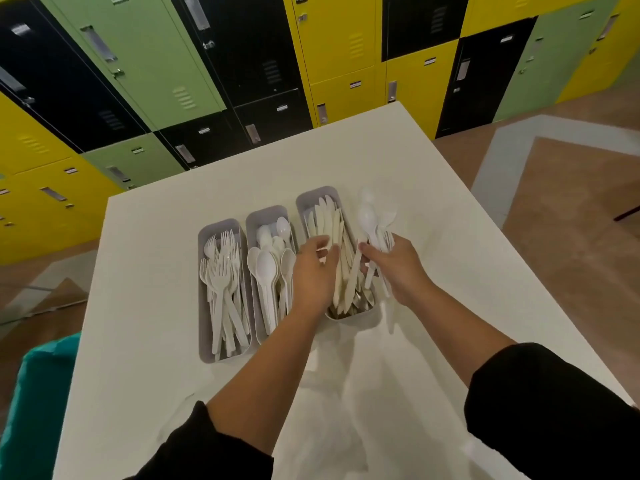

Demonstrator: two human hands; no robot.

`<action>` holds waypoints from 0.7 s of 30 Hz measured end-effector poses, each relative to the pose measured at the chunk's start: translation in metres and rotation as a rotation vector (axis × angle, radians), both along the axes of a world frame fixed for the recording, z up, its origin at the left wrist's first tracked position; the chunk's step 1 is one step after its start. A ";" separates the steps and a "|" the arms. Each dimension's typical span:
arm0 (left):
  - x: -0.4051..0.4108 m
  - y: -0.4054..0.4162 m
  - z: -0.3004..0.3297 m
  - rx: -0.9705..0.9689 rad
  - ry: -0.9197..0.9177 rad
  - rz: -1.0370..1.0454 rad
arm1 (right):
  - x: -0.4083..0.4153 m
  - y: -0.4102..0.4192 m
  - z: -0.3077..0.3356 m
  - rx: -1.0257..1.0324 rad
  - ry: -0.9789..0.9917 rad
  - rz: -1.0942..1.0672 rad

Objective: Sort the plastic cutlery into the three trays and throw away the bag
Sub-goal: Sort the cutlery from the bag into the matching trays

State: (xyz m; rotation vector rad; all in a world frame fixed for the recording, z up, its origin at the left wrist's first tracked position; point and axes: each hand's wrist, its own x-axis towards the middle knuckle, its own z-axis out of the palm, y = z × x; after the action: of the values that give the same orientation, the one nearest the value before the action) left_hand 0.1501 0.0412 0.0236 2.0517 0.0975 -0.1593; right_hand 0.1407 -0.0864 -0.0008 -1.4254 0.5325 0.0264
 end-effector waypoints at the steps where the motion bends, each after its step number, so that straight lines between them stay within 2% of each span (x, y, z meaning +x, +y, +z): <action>1: -0.002 -0.001 0.001 0.032 0.021 -0.100 | -0.001 0.001 0.000 -0.037 0.008 0.008; 3: -0.004 -0.005 -0.002 0.133 0.095 -0.282 | -0.002 0.005 0.001 -0.088 0.026 0.022; 4: -0.004 -0.005 -0.005 0.153 0.117 -0.301 | -0.002 0.007 0.001 -0.093 0.026 0.027; 9: 0.001 -0.006 -0.012 -0.109 0.212 0.033 | 0.000 0.001 0.005 -0.076 -0.042 0.010; 11: 0.005 -0.007 -0.011 -0.149 0.210 0.107 | 0.004 -0.011 0.002 -0.175 -0.047 -0.045; 15: 0.008 -0.010 -0.009 0.009 0.140 0.052 | 0.010 -0.048 -0.014 -0.497 -0.027 -0.169; 21: 0.005 -0.012 -0.015 0.122 0.128 -0.018 | 0.017 -0.095 -0.030 -0.781 0.251 -0.191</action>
State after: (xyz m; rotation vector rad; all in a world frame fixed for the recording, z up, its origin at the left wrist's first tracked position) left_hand 0.1549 0.0287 0.0091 2.1638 0.1718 -0.3018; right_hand 0.1577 -0.1814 -0.0312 -2.1373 0.9484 -0.1756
